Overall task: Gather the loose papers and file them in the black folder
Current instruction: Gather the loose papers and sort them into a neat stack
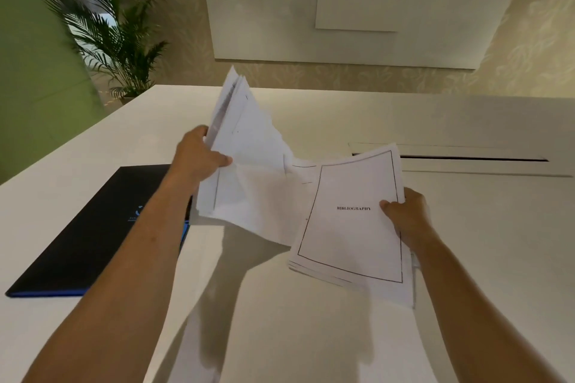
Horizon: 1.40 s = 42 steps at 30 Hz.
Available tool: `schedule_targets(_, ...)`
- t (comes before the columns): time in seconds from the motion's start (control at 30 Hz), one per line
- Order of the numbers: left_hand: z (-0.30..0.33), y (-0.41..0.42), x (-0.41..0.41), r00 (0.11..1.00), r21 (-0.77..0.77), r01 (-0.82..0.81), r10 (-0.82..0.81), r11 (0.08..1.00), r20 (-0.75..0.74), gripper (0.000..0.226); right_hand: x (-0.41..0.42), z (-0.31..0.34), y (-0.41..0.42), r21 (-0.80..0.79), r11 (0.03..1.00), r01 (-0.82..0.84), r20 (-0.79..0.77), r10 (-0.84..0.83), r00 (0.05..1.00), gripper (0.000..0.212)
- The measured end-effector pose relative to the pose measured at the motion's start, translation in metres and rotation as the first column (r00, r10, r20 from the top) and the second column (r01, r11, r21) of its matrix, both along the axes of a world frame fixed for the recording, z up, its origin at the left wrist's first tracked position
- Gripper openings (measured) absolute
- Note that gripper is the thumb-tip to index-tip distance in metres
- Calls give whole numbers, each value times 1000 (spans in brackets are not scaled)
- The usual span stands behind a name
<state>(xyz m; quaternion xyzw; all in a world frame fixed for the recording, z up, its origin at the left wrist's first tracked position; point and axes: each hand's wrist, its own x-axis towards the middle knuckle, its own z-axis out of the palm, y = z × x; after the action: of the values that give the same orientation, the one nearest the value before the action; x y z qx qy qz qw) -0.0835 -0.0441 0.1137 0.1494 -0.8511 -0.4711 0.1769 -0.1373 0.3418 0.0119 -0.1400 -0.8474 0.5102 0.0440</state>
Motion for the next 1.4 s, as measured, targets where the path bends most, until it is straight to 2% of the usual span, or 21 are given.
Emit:
schedule_targets(0.07, 22, -2, 8, 995, -47, 6, -10, 999, -97, 50, -2, 4, -8, -102, 994, -30, -33, 26, 999, 11)
schedule_targets(0.17, 52, -4, 22, 973, -38, -16, 7, 999, -230, 59, 0, 4, -18, -219, 974, -60, -51, 50, 997, 17)
schedule_targets(0.23, 70, -4, 33, 954, 21, -10, 15, 1000, -299, 62, 2, 2, -23, -241, 967, -80, -34, 75, 997, 20)
schedule_targets(0.33, 88, -4, 46, 918, 98, 84, -38, 992, -394, 61, 6, -1, -31, -281, 953, -116, 9, 124, 992, 23)
schedule_targets(0.43, 86, 0, 48, 906, 200, 178, -81, 963, -415, 63, 9, 1, -41, -334, 929, -160, 9, 173, 985, 23)
schedule_targets(0.5, 72, 10, 43, 923, 248, 205, -103, 947, -370, 57, 13, 4, -45, -401, 896, -189, 13, 212, 977, 28)
schedule_targets(0.6, 35, 28, 31, 966, 298, 192, -126, 935, -227, 48, 21, 6, -47, -507, 830, -235, -25, 258, 966, 30)
schedule_targets(0.73, -30, 48, 21, 966, 405, 239, -257, 882, -9, 46, 29, 12, -53, -644, 740, -195, -10, 247, 969, 67)
schedule_targets(0.77, -46, 51, 20, 956, 414, 252, -291, 875, 34, 45, 28, 10, -52, -659, 737, -148, 27, 220, 975, 68)
schedule_targets(0.87, -89, 57, 21, 917, 417, 258, -357, 872, 180, 47, 22, 3, -47, -719, 690, -82, 95, 214, 972, 56)
schedule_targets(0.93, -107, 57, 22, 895, 402, 245, -365, 882, 256, 46, 21, 0, -43, -748, 661, -55, 152, 251, 956, 70)
schedule_targets(1.0, -112, 55, 19, 886, 388, 251, -372, 887, 278, 45, 22, 1, -41, -760, 645, -76, 164, 304, 939, 64)
schedule_targets(1.07, -110, 55, 16, 868, 398, 278, -406, 874, 286, 45, 25, 6, -46, -721, 678, -146, 138, 347, 928, 39)
schedule_targets(1.2, -108, 60, 13, 828, 427, 297, -453, 854, 330, 38, 30, 9, -57, -543, 793, -277, 67, 370, 926, 27)
schedule_targets(1.4, -106, 59, 9, 829, 427, 225, -403, 876, 387, 37, 33, 7, -64, -449, 827, -340, -19, 371, 928, 44)
